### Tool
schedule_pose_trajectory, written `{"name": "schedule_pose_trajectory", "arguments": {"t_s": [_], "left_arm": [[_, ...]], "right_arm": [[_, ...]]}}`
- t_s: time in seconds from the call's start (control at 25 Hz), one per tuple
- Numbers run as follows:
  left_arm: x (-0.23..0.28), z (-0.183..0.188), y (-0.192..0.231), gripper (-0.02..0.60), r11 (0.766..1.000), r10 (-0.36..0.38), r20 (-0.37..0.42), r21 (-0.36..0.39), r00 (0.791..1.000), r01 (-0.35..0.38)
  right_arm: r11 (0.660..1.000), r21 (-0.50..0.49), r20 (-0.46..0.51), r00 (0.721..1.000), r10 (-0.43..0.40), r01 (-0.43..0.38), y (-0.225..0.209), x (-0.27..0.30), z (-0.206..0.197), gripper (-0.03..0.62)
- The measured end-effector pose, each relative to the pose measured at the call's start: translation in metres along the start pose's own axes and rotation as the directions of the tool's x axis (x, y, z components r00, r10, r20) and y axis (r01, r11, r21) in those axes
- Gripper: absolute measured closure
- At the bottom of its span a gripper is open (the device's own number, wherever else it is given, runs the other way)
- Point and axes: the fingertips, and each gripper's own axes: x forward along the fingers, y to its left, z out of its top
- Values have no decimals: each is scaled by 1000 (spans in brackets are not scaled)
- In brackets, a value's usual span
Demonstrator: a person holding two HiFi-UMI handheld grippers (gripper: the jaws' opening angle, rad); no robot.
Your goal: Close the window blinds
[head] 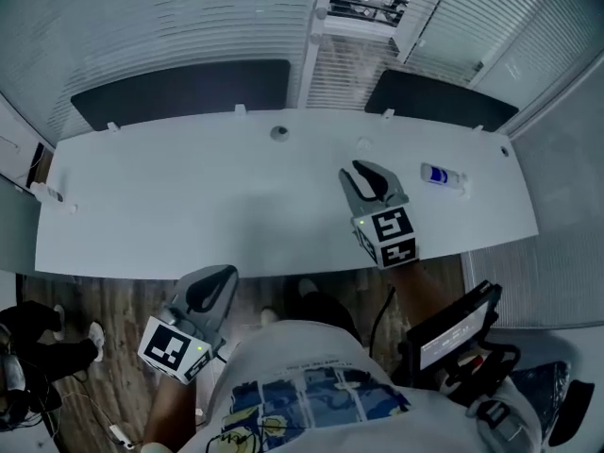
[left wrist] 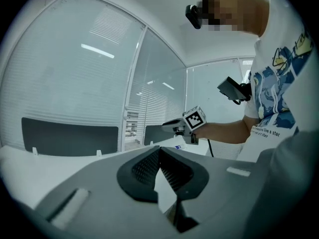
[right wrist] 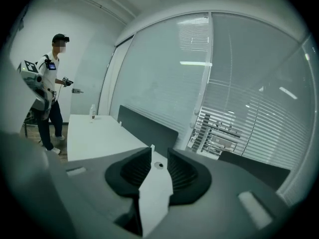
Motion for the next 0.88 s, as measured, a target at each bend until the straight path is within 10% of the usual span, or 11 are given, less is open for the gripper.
{"name": "schedule_pose_trajectory", "arguments": {"t_s": [0.88], "left_arm": [[25,4,-107,575,985,-170,3,25,985,170]], "right_arm": [[991,80,25,994,103,-105,69,-182,-40,514]]}}
